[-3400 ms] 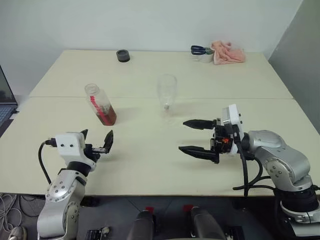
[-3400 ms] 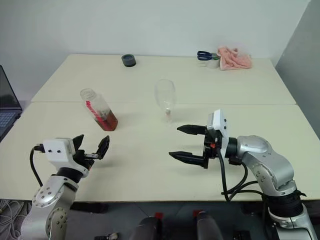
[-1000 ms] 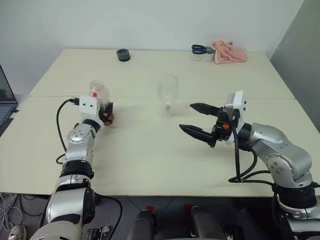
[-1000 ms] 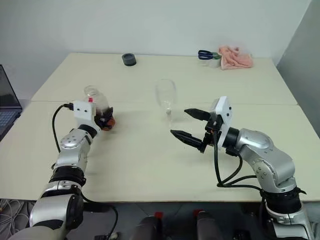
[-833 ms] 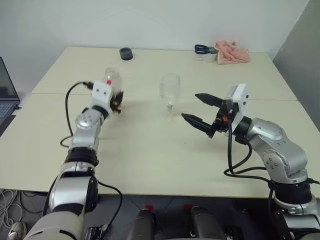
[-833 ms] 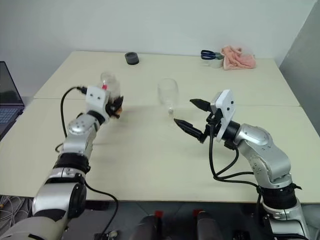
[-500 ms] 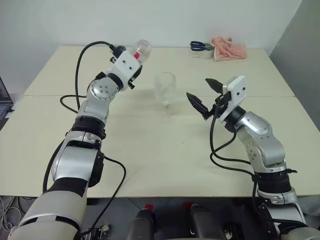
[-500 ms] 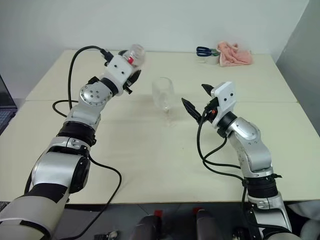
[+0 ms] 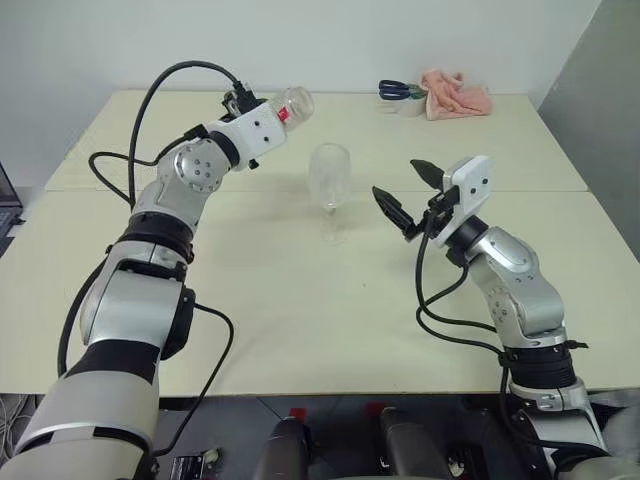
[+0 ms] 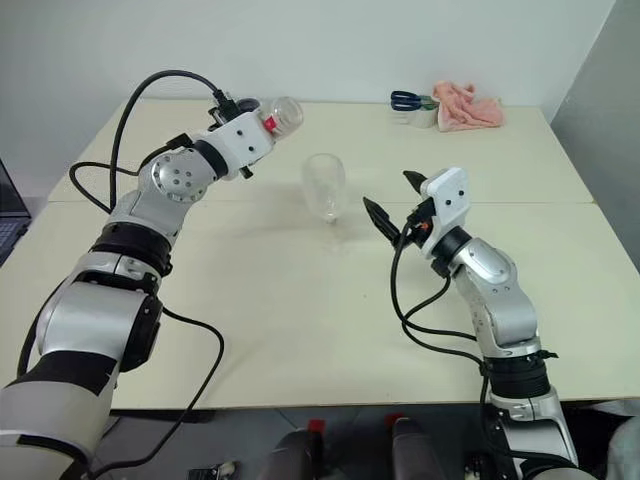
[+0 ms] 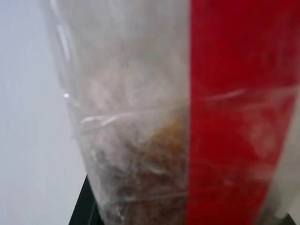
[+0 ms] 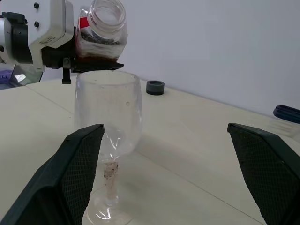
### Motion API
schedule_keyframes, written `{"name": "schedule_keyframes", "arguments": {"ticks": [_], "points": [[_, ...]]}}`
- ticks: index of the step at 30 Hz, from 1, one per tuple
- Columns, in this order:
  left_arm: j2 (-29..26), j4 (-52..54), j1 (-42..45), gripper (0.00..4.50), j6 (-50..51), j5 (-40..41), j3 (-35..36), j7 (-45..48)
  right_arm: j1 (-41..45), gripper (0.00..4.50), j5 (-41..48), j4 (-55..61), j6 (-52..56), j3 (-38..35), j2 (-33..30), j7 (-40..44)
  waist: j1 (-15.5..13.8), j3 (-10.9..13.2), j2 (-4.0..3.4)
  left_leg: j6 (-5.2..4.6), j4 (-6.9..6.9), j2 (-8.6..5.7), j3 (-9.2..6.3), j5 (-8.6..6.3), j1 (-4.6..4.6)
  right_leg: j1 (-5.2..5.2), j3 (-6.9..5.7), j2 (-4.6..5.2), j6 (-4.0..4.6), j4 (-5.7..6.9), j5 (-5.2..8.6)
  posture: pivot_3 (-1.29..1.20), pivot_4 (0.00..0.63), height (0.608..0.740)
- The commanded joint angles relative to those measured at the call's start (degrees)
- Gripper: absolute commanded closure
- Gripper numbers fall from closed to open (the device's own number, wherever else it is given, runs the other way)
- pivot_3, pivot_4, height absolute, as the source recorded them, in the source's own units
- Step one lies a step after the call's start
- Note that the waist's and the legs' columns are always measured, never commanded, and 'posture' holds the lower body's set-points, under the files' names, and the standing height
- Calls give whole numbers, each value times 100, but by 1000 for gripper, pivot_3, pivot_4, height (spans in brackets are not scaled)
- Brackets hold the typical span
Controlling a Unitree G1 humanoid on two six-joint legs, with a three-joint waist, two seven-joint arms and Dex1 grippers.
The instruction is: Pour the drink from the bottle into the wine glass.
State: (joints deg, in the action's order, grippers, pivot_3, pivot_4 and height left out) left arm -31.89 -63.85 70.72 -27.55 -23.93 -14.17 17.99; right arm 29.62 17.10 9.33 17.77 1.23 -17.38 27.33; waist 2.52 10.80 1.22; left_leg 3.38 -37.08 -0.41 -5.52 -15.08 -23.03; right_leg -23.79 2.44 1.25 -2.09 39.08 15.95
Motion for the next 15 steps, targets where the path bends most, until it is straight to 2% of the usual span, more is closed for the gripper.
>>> {"name": "schedule_keyframes", "arguments": {"ticks": [1,15], "points": [[-170,67,302,2892,-333,-286,-176,-155,-32,0,15,284,-135,-73,37,-32,0,0,0,0,0,0,0,0,0,0,0,0,0,1,0,0,150,740],[-316,-85,594,2892,-678,-905,-635,-340,-108,0,17,368,-77,-107,49,-72,10,0,0,0,-2,0,1,1,0,0,1,-1,0,4,0,0,150,740]]}}
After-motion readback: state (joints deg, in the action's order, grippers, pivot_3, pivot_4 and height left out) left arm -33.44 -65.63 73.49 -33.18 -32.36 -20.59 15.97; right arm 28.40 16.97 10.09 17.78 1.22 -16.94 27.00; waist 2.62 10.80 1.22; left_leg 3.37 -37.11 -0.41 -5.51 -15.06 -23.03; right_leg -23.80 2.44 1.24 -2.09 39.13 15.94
